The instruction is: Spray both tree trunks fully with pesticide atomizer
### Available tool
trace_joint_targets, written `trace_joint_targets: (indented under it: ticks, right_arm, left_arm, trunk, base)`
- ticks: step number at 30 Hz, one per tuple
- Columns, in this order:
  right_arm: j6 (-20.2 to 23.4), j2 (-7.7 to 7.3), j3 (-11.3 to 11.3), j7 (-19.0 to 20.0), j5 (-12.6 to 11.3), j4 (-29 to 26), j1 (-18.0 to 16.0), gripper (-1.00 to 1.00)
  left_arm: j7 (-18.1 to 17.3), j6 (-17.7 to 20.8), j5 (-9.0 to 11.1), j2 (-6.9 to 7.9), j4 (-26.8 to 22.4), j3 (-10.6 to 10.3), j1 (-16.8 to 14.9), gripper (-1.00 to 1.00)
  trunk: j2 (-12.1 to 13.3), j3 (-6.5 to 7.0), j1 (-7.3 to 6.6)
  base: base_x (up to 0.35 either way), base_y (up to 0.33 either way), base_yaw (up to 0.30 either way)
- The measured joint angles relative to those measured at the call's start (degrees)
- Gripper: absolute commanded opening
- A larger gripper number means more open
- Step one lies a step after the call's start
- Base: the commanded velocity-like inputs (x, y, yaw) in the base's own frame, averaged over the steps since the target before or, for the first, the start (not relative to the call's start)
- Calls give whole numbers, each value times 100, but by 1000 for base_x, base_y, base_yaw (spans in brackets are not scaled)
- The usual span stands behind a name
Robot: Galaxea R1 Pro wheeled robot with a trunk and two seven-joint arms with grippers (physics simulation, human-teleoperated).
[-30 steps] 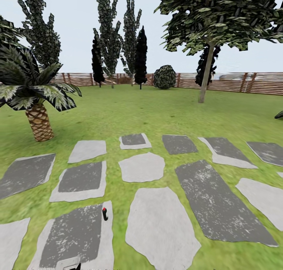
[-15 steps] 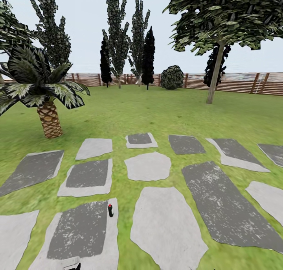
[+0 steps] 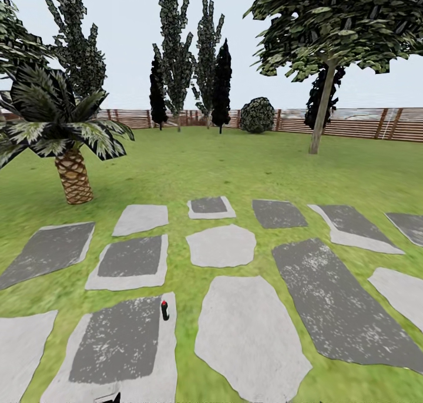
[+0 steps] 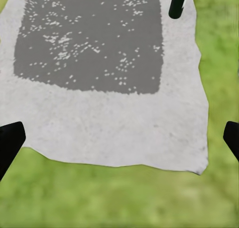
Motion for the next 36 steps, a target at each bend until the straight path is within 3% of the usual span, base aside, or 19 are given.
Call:
trace_joint_targets:
  ticks: [18, 36]
  right_arm:
    - [0, 0, -6, -4, -4, -10, 0, 100]
    - [0, 0, -2, 0, 0, 0, 0, 100]
  left_arm:
    - [0, 0, 0, 0, 0, 0, 1, 100]
    - [0, 0, 0, 0, 0, 0, 2, 100]
  trunk:
    - [-722, -326, 396]
    - [-1444, -804, 791]
  base:
    - [0, 0, 0]
    - [0, 0, 0]
